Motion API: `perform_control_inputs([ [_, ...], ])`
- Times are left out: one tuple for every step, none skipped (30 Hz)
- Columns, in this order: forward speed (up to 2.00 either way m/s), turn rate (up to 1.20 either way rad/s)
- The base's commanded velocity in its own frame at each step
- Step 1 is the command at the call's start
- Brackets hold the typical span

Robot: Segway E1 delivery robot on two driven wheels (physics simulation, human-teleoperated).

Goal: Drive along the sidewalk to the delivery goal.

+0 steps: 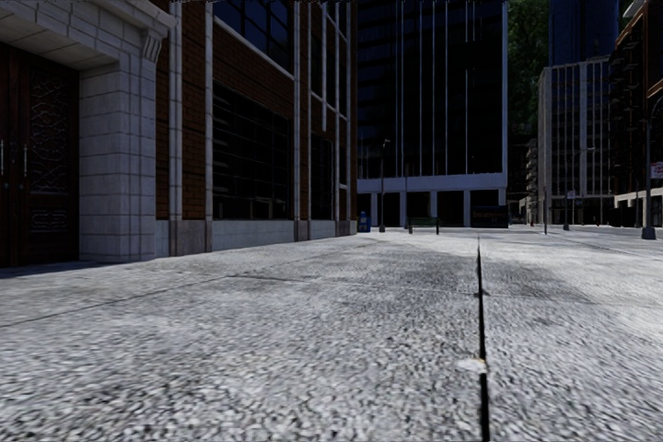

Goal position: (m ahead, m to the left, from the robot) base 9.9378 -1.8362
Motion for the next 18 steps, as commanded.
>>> perform_control_inputs([
  [2.0,-0.34],
  [2.0,-0.34],
  [2.0,-0.34],
  [2.0,-0.34],
  [2.0,-0.25],
  [2.0,-0.01],
  [2.0,0.0],
  [2.0,0.0],
  [2.0,0.0],
  [2.0,0.0],
  [2.0,0.0],
  [2.0,0.0],
  [2.0,0.0],
  [2.0,0.0],
  [2.0,0.0],
  [2.0,0.0],
  [2.0,0.0],
  [2.0,0.0],
])
